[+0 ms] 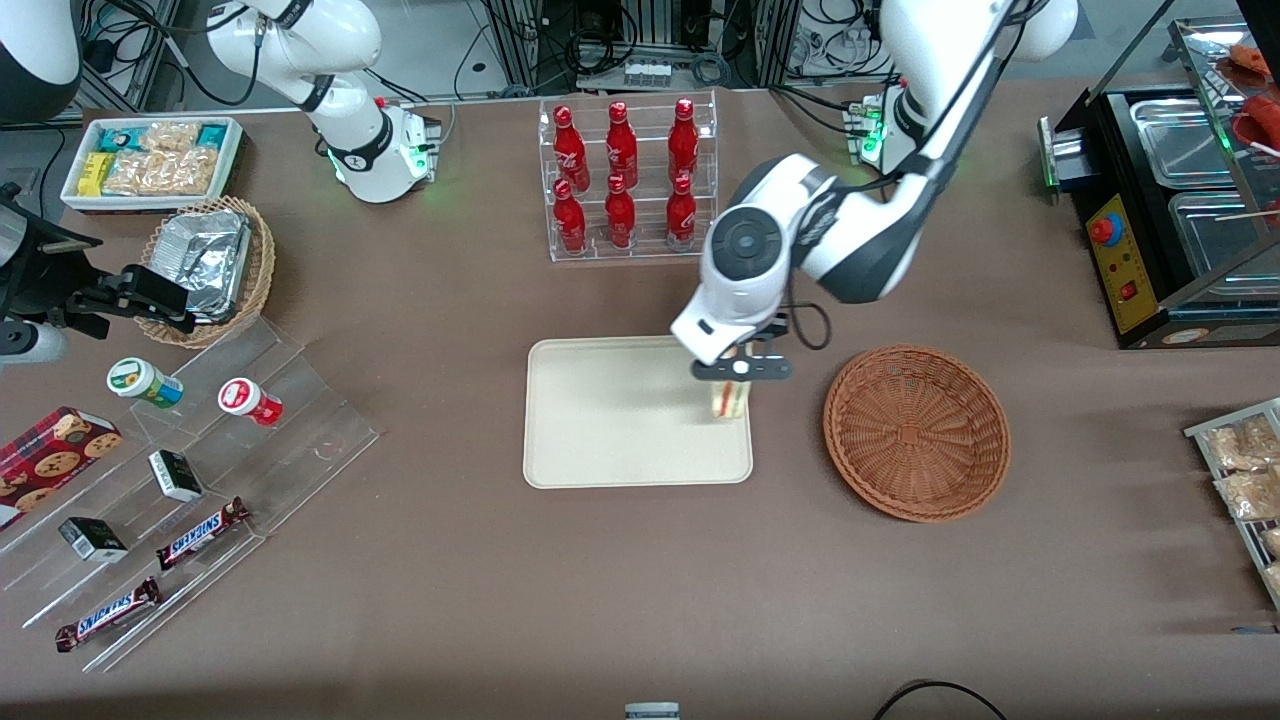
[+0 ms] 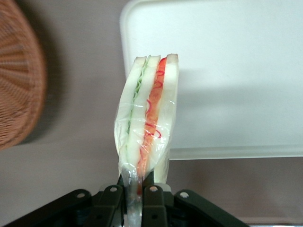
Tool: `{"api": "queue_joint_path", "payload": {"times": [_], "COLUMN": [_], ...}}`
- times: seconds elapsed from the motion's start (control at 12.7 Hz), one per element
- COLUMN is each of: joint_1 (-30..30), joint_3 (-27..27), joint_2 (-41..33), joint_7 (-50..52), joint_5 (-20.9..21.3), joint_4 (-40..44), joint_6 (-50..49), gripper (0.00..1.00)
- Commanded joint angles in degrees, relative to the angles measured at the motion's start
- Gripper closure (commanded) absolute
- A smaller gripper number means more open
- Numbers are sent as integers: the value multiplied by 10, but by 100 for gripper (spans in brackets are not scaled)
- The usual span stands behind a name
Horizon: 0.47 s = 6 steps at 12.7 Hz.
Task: Place sandwich from basket to tray
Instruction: 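Lower the held sandwich onto the cream tray and open the left gripper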
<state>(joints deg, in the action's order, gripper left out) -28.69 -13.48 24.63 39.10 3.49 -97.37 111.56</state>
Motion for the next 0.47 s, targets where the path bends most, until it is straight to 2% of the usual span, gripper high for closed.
{"api": "queue_joint_path", "payload": {"times": [0.0,0.24,0.39], "joint_1": [-23,-42,-42], "joint_3": [9,9,10], "joint_2": [64,132,146], "joint_7": [23,81,99], "joint_5": [31,69,68], "joint_4": [46,97,110], "joint_6": [16,23,24], "gripper": [100,100,100]}}
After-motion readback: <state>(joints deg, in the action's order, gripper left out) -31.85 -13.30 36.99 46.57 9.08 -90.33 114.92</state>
